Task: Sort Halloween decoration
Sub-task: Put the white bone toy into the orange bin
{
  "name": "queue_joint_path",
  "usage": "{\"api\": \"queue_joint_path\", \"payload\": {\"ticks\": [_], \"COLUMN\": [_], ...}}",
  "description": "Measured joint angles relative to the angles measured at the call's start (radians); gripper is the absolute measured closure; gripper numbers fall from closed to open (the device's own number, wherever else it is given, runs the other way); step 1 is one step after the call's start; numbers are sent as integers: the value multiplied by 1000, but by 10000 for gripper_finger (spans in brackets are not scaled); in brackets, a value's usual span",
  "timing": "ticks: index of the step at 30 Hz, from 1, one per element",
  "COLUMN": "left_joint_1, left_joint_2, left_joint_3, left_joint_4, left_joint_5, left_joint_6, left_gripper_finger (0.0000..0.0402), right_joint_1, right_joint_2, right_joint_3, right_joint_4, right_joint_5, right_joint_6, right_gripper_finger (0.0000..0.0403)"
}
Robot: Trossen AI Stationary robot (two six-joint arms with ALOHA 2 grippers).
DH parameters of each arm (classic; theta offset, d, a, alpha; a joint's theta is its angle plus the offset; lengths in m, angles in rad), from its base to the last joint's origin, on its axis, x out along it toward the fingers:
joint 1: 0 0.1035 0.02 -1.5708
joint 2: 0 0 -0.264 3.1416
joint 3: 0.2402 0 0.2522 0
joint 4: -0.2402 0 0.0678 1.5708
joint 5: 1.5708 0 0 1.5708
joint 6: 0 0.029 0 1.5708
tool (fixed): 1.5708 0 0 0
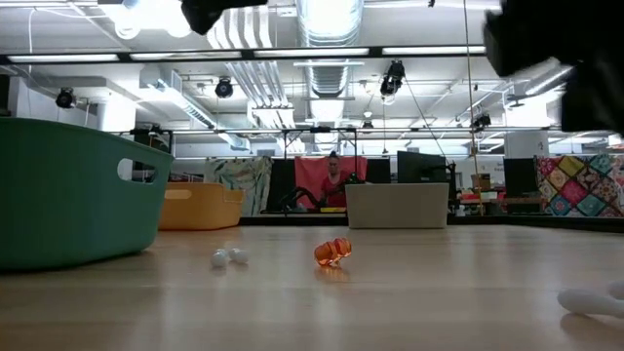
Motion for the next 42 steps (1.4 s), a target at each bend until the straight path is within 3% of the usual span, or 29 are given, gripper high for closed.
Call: {"api": "queue_joint_path", "payload": {"ticks": [7,17,32,39,42], "left_joint_1": [-11,-11,-10,-10,-10], "left_joint_2": [-29,-28,-28,-28,-28], "left_joint_3": [-3,-2,-1,-1,-2], "left_joint_4": [0,1,47,51,51], "left_joint_5": [-27,-29,-30,-30,-30], "left_joint_6": [25,79,113,105,98], "left_gripper_finger": [263,263,263,263,263], "right_joint_1": [93,261,284,281,280], "right_joint_2": [94,198,318,300,275], "right_joint_3": [0,1,6,4,2], "right_joint_4": [-291,-274,-275,-269,-271], "right_joint_5": [-91,-94,-40,-38,-32], "right_joint_6": [257,448,369,339,338], "right_gripper_finger": [307,307,312,384,388]}}
